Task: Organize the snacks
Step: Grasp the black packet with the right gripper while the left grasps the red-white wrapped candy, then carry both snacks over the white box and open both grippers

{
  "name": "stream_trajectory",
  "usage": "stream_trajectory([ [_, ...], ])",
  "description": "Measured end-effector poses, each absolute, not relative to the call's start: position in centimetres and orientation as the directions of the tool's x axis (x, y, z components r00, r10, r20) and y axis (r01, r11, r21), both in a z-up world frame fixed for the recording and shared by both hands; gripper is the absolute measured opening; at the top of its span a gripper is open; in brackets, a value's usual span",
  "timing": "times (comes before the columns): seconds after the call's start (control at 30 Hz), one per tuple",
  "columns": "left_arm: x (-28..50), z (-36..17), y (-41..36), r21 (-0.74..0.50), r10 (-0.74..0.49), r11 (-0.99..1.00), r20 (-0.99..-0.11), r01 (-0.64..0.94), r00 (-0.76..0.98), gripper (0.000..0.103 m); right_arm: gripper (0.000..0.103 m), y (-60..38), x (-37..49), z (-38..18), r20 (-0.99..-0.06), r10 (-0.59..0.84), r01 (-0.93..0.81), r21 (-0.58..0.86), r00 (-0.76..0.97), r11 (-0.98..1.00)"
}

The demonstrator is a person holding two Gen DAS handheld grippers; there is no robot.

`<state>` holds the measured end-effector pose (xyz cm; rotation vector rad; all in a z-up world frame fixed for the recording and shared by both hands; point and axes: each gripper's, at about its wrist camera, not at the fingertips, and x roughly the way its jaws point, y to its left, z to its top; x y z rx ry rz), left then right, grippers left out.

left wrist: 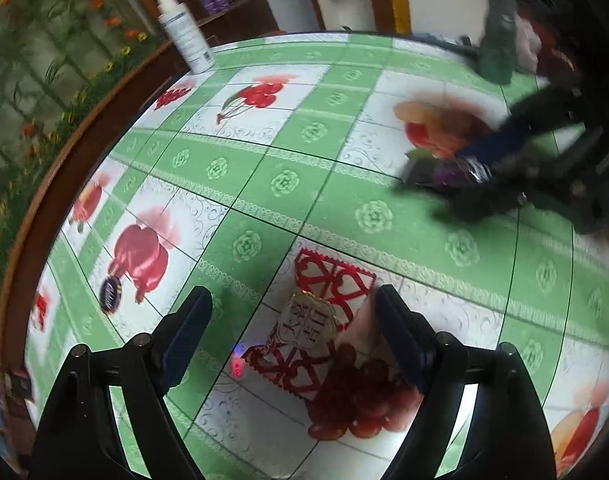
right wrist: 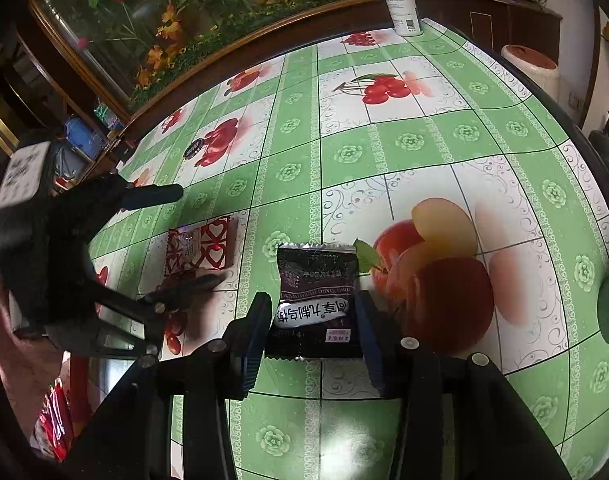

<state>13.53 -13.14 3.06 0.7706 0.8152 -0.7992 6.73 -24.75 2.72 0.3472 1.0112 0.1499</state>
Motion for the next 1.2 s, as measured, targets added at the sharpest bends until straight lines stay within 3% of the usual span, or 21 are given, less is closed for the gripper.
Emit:
stream_trajectory([
  [0.1,13.6,3.1,-12.6,0.223,-0.325,0.523,-0.840,0.823,0.434,0.075,0.045,-24.7,6.7,2.8,-0.801,0.282,0.037,0.353,0.528,0.935],
  [0.17,13.7,3.1,-12.4,0.172,-0.349,0.558,-0.838,0.811,0.418,0.043,0.045,-24.6,6.8,2.7,-0.801,0.277,0.039,0.350,0.531,0.936],
  [0.2,13.8,3.1,-12.4,0.153,-0.350,0.593,-0.836,0.790,0.424,0.039,0.045,-24.5,6.7,2.8,-0.801,0.272,0.038,0.344,0.533,0.938],
  [0.37,13.8,3.1,-12.2,0.092,-0.317,0.722,-0.837,0.686,0.446,0.036,0.045,-24.5,6.7,2.8,-0.797,0.271,0.039,0.345,0.540,0.938],
  [0.57,10.2,3.3,-10.4,0.215,-0.156,0.811,-0.817,0.544,0.556,0.034,0.044,-24.1,6.6,2.8,-0.791,0.270,0.036,0.345,0.549,0.938],
  [0.73,4.9,5.8,-6.5,0.336,-0.026,0.856,-0.731,0.393,0.681,0.034,0.044,-22.0,6.1,3.1,-0.761,0.336,-0.026,0.387,0.555,0.922],
  [1.0,-4.3,11.8,2.7,0.386,0.114,0.911,-0.577,0.147,0.809,0.034,0.044,-12.4,2.5,4.4,-0.657,0.532,-0.258,0.473,0.534,0.843],
  [1.2,-9.4,12.8,11.7,0.313,0.206,0.949,-0.557,-0.026,0.805,0.034,0.043,-1.9,-1.5,6.4,-0.561,0.682,-0.468,0.497,0.469,0.731],
])
